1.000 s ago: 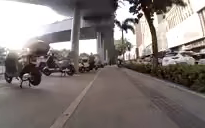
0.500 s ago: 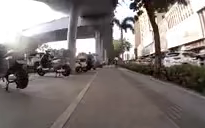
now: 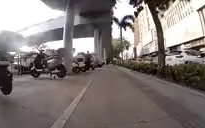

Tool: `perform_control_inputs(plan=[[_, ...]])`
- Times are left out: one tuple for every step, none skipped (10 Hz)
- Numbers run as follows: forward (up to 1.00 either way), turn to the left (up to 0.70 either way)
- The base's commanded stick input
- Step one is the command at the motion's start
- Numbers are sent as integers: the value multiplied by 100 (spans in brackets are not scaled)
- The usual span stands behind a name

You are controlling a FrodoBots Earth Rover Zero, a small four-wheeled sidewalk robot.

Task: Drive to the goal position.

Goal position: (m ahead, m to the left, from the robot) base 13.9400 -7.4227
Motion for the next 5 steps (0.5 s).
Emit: perform_control_inputs(plan=[[70,0],[70,0],[70,0],[70,0],[70,0]])
